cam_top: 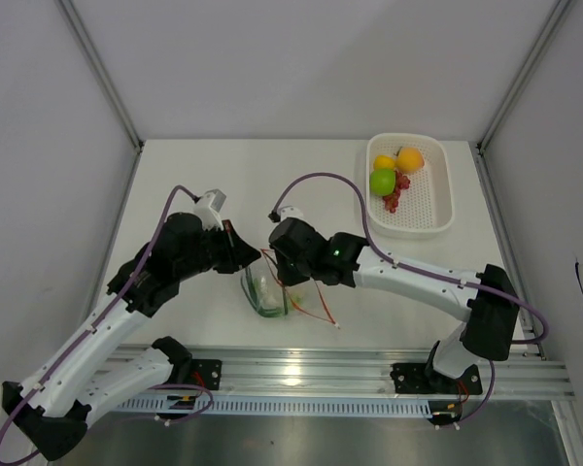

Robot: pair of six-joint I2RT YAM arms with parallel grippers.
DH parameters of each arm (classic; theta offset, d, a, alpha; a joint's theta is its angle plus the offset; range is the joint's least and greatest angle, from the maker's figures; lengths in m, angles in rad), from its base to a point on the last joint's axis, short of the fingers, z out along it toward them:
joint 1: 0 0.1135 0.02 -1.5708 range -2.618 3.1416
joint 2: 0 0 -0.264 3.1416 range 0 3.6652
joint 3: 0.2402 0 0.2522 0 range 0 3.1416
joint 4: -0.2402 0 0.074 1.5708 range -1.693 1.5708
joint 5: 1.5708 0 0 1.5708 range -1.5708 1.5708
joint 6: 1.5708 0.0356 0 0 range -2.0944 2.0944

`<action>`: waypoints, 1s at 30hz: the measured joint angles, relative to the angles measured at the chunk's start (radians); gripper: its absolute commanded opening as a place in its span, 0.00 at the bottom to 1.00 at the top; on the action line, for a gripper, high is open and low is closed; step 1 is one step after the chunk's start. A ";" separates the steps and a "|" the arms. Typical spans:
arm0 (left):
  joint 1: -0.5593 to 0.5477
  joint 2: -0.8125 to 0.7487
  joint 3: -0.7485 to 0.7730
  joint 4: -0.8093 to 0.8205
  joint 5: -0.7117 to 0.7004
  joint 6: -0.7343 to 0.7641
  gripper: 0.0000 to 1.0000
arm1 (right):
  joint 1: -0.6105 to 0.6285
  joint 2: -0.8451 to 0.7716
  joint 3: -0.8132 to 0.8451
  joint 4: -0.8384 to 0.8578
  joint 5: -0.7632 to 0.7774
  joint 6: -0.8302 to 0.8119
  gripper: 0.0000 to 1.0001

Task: Place the food in the zip-top bag and seal the zipper
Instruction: Adjust the fake vegetable in the zipper food storage bag.

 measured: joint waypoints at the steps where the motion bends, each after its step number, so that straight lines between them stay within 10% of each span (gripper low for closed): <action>1: 0.000 0.000 0.000 0.000 0.000 0.000 0.01 | 0.004 -0.001 0.000 0.000 0.003 0.000 0.06; 7: 0.000 0.023 -0.005 -0.008 0.045 0.007 0.15 | 0.006 -0.003 0.000 0.002 0.015 0.000 0.06; 12: 0.000 -0.012 -0.121 0.023 0.144 -0.043 0.53 | -0.005 -0.005 0.000 0.024 0.019 0.001 0.06; 18: -0.016 -0.100 -0.247 0.061 0.230 -0.153 0.72 | -0.023 -0.005 0.000 0.055 0.041 0.037 0.00; 30: -0.135 -0.186 -0.393 0.204 0.169 -0.336 0.78 | -0.028 0.044 0.083 0.069 0.158 0.211 0.00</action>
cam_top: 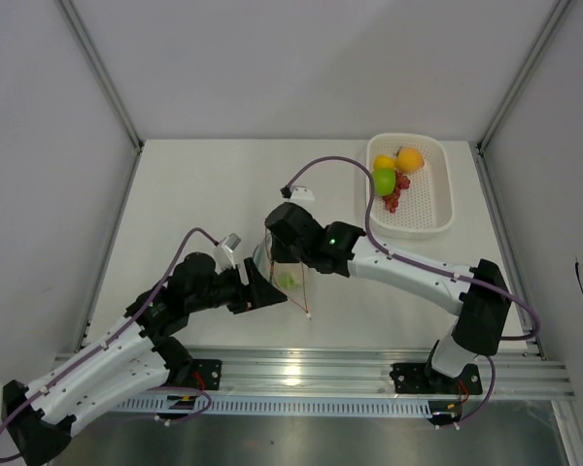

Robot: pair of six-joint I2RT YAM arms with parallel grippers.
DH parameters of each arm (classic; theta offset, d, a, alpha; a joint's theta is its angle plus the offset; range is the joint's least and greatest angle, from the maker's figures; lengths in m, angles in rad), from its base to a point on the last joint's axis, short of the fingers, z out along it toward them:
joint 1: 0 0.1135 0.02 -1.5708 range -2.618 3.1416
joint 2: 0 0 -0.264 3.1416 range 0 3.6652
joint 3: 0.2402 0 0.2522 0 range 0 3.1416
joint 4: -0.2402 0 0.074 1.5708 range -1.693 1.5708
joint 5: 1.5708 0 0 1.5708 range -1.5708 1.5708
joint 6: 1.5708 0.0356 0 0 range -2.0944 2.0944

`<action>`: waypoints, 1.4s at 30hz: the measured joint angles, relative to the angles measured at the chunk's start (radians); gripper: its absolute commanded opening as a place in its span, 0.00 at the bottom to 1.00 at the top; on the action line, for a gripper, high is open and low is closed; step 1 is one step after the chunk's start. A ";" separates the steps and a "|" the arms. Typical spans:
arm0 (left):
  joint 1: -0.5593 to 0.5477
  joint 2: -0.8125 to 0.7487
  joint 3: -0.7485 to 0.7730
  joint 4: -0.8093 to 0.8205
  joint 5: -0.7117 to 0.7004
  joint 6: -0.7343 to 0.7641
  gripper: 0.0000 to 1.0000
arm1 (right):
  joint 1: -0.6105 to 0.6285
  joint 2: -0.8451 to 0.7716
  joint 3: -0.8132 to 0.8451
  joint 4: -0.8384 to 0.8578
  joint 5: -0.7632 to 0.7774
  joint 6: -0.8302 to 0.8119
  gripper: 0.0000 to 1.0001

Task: Place the food in the zip-top bag and seal the zipper
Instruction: Adjust the fake vegetable in the zipper food storage bag.

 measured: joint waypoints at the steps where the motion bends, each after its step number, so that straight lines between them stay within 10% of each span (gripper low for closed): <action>1: -0.009 0.024 0.010 0.004 -0.006 -0.004 0.78 | 0.002 0.008 0.006 0.000 0.010 0.010 0.00; 12: -0.032 0.171 0.082 0.022 -0.090 -0.001 0.64 | 0.039 0.037 0.021 -0.001 0.095 0.046 0.00; 25: -0.034 0.181 0.084 0.006 -0.165 0.027 0.01 | 0.058 0.037 0.027 -0.003 0.151 0.052 0.00; 42: -0.034 0.138 0.197 -0.093 -0.235 0.179 0.01 | 0.082 -0.039 0.040 -0.123 0.117 -0.059 0.03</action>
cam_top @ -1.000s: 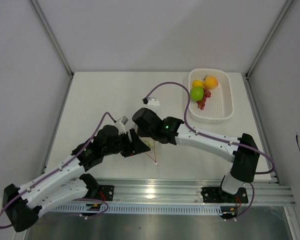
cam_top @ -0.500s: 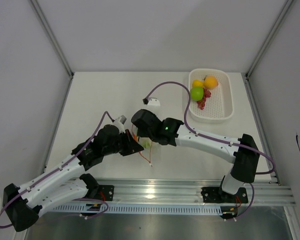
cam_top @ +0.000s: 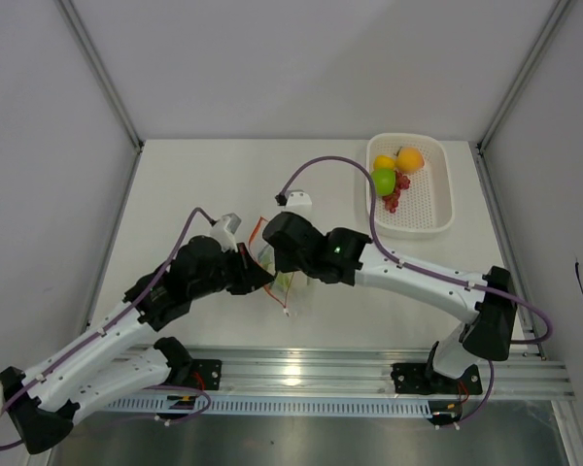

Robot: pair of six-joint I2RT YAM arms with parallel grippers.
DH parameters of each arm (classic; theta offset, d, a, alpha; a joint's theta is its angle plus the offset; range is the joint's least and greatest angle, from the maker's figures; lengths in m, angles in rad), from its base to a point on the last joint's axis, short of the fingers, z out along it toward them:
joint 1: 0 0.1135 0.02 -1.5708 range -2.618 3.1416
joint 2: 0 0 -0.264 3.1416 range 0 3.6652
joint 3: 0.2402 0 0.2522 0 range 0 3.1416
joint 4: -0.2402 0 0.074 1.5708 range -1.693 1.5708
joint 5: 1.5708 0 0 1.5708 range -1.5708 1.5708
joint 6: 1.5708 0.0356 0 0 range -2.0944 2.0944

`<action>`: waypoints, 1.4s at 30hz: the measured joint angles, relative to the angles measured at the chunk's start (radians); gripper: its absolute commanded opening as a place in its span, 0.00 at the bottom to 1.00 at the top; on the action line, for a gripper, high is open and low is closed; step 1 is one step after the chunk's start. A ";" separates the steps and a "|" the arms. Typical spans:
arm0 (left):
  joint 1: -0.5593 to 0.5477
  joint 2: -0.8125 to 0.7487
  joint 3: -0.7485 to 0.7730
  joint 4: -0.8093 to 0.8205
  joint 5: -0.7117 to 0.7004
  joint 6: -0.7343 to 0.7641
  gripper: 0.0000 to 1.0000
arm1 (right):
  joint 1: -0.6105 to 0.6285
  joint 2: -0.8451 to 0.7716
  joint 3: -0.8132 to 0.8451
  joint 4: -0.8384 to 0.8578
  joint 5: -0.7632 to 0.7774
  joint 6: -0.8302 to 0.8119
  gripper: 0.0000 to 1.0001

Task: Place the food in the zip-top bag and seal the zipper
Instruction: Adjust the fake vegetable in the zipper food storage bag.

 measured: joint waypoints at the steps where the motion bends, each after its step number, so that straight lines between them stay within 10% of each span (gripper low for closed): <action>1: 0.000 0.000 0.008 -0.003 -0.003 0.010 0.01 | -0.002 0.000 0.004 -0.005 -0.017 -0.010 0.03; 10: 0.000 0.033 0.076 -0.068 -0.004 0.087 0.00 | -0.062 0.065 0.020 -0.004 -0.238 -0.074 0.14; 20: -0.001 0.040 0.076 -0.132 -0.024 0.122 0.01 | -0.102 0.242 0.021 -0.006 -0.446 -0.117 0.01; 27: 0.000 0.035 0.076 -0.155 -0.043 0.131 0.01 | -0.109 0.266 0.022 0.020 -0.516 -0.126 0.55; 42: -0.017 0.018 0.159 0.039 0.021 0.127 0.01 | -0.153 0.006 0.007 0.010 -0.346 -0.146 0.81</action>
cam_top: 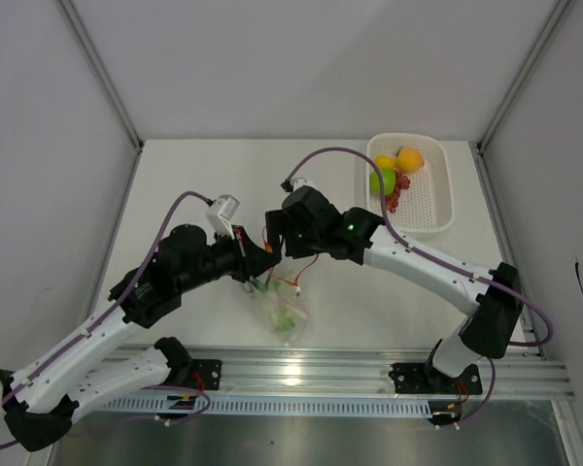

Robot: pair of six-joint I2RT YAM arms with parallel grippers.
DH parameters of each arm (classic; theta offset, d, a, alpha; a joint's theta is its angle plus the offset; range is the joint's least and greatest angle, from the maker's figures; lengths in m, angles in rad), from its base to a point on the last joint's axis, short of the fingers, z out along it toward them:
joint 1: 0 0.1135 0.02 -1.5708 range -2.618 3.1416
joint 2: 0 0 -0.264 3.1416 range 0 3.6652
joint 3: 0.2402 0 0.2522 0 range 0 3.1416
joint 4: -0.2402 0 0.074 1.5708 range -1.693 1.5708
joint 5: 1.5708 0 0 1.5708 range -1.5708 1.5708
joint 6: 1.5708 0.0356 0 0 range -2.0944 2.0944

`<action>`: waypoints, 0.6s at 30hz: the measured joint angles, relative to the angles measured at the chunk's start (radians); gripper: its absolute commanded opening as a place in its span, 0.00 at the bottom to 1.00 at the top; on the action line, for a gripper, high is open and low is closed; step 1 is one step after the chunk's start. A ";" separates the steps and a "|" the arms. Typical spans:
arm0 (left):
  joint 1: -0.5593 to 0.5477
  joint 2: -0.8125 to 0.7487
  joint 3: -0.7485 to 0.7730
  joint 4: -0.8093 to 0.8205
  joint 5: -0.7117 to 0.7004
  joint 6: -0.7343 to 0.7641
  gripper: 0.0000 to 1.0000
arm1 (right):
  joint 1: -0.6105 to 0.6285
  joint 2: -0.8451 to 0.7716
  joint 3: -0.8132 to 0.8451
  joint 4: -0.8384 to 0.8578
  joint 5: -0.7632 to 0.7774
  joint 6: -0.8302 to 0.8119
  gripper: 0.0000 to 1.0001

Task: Place the food in the zip-top bag and seal the zipper
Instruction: Adjust the fake vegetable in the zipper food storage bag.

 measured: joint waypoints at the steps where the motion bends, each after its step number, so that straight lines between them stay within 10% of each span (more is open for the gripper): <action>1: -0.001 0.003 0.007 0.005 0.005 0.000 0.00 | -0.005 -0.011 0.003 0.000 0.008 0.000 0.81; 18: -0.016 0.082 0.088 -0.032 0.049 0.019 0.01 | 0.011 -0.141 -0.007 -0.097 0.238 0.021 0.91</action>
